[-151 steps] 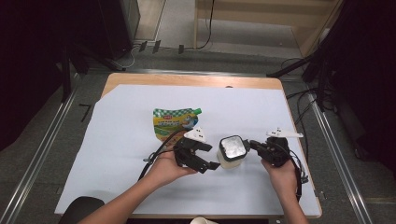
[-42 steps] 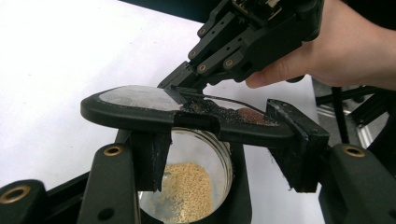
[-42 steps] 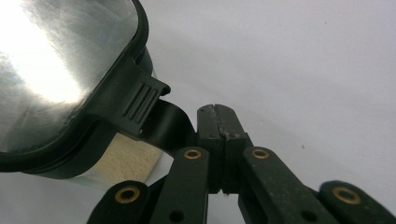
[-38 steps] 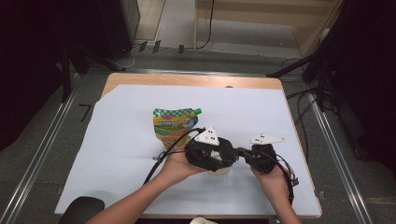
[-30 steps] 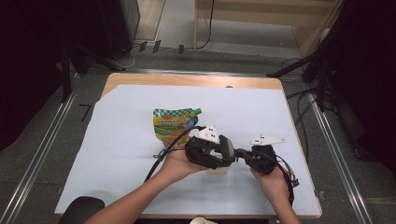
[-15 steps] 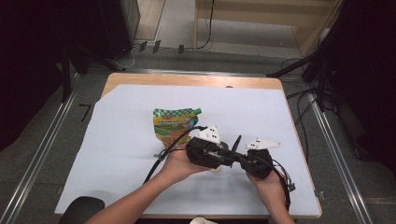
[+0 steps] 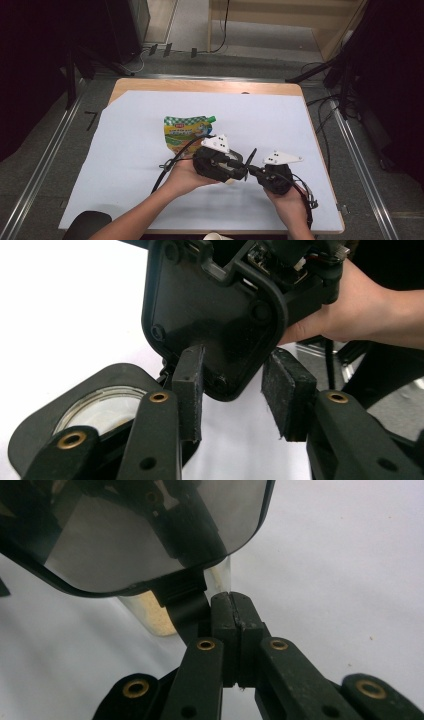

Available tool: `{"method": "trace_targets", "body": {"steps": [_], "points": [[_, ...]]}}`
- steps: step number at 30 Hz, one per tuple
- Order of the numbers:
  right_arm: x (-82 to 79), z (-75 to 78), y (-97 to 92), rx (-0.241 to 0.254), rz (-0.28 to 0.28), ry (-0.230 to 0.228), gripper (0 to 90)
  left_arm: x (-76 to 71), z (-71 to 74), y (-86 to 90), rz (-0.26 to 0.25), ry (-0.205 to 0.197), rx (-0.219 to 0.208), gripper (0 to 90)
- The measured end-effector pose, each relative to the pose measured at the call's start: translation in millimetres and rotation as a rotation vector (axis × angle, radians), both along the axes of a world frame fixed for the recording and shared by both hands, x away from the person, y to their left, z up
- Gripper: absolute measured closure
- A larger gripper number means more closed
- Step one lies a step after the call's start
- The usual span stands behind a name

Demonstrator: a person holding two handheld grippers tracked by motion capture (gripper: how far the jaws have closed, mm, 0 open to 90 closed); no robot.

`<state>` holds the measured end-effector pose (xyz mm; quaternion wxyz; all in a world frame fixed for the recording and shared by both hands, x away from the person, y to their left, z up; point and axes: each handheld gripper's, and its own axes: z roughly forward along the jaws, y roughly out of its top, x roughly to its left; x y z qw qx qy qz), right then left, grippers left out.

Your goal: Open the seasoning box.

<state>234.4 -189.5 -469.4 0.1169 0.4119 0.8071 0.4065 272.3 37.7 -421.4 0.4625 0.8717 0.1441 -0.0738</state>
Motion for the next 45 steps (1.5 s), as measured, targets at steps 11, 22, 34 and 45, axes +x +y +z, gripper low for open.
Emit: {"method": "trace_targets", "body": {"steps": [11,22,34,45], "points": [[-20.5,0.3,0.3,0.034,0.041,0.027,90.0,10.8,6.6,30.3,0.037,0.032,0.006,51.2],[-11.3,-11.1,5.0,0.042,0.103,0.063,90.0,13.4,7.4,40.9,0.083,0.007,0.031,43.2],[17.8,-12.2,-7.5,0.061,0.08,0.057,90.0,12.7,6.5,61.5,0.135,0.004,0.02,43.2],[45.3,-15.7,-19.3,0.072,0.063,0.067,90.0,12.3,8.5,90.1,0.22,-0.016,0.042,43.8]]}}
